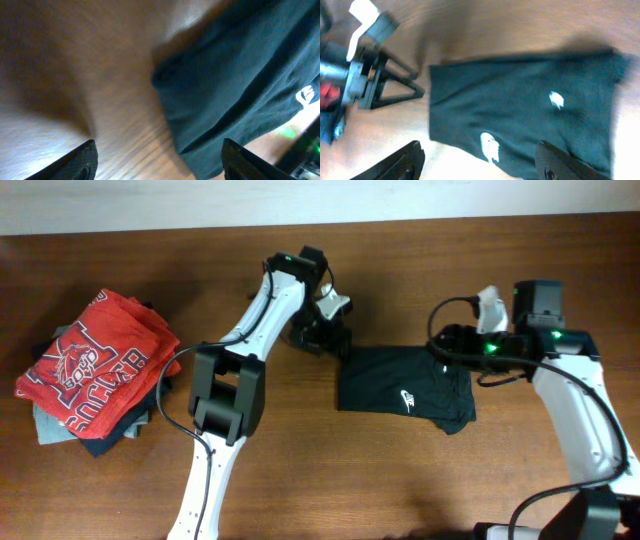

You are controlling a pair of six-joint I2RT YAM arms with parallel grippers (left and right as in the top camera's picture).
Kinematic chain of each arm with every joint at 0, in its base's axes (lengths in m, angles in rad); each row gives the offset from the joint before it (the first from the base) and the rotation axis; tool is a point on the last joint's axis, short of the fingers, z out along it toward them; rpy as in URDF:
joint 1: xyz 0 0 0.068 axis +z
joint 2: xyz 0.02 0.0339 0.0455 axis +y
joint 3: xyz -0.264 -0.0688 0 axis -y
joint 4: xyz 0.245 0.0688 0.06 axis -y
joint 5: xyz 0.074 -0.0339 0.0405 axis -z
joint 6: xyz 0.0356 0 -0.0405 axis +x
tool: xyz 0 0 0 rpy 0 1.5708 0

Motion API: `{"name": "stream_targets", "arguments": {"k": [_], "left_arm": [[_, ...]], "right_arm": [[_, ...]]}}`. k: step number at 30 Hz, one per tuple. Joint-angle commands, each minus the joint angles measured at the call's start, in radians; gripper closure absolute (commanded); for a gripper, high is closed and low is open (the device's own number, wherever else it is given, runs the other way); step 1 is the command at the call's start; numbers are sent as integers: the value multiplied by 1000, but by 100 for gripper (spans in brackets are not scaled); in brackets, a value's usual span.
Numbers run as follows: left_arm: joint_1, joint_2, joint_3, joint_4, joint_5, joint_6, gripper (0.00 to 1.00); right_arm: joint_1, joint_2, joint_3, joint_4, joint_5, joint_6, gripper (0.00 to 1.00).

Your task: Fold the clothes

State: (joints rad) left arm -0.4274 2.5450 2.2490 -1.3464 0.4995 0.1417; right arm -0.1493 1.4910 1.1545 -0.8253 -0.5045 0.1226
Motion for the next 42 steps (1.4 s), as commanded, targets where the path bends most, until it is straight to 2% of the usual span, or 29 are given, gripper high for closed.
{"name": "stream_targets", "arguments": {"k": [1,3,6,16,18,20,23,26,29,31,33,39,40,42], "left_arm": [[-18,-24,-41,11,50,-29,22],[-17,-24,-41,25,45,-29,22],[-17,-24,-41,50,46,-30,21],[-31,-25,-41,42,130,-74,20],[-40,-24,-41,40,130,-74,22],[-56,-24,-41,32,129,-74,31],[-89,-24,-41,-4,80,-76,34],[-122,-24,-42,-34,-23,-131,36],[-155,-24,-55,-19,-32,-200,37],[-168,-24,-65,4,-24,-224,42],[-174,-24,-76,23,-25,-261,53],[-157,-25,-77,21,-26,-277,95],[-149,-26,-77,18,-26,-276,99],[-114,-39,-77,-1,-51,-272,99]], "right_arm": [[-88,-12,18,-45,147,89,24],[-141,5,16,-58,158,83,20],[-193,59,16,-63,152,56,18],[-198,208,16,-69,139,47,19],[-199,208,16,-69,139,47,19],[-199,208,16,-69,139,47,19],[-199,208,16,-69,139,47,19],[-199,208,16,-69,139,47,19],[-199,208,16,-69,138,47,19],[-199,208,16,-69,138,47,20],[-199,208,16,-69,138,47,20],[-199,208,16,-69,121,47,20],[-199,208,16,-69,120,47,20],[-199,208,16,-69,120,47,20]]}}
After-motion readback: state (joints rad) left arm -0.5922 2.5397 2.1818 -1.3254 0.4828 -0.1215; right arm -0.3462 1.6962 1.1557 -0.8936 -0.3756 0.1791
